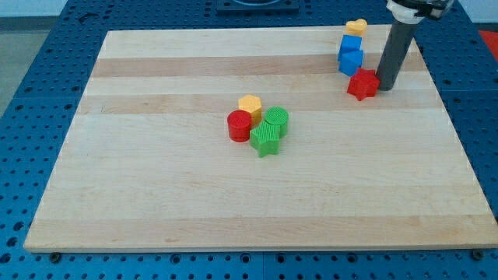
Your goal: Push the yellow hexagon below the red star
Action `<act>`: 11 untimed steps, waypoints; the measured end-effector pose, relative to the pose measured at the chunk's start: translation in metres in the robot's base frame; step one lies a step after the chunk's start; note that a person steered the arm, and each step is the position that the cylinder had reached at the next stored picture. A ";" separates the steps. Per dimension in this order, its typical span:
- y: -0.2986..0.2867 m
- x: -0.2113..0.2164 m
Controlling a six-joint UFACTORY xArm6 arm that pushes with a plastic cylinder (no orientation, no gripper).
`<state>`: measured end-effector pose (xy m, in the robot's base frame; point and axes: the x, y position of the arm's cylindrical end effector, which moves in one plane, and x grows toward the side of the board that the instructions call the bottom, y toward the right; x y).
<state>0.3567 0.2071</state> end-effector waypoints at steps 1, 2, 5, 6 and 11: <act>0.015 0.048; 0.008 0.099; -0.051 0.164; -0.132 0.173; -0.264 0.042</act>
<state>0.3987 -0.0568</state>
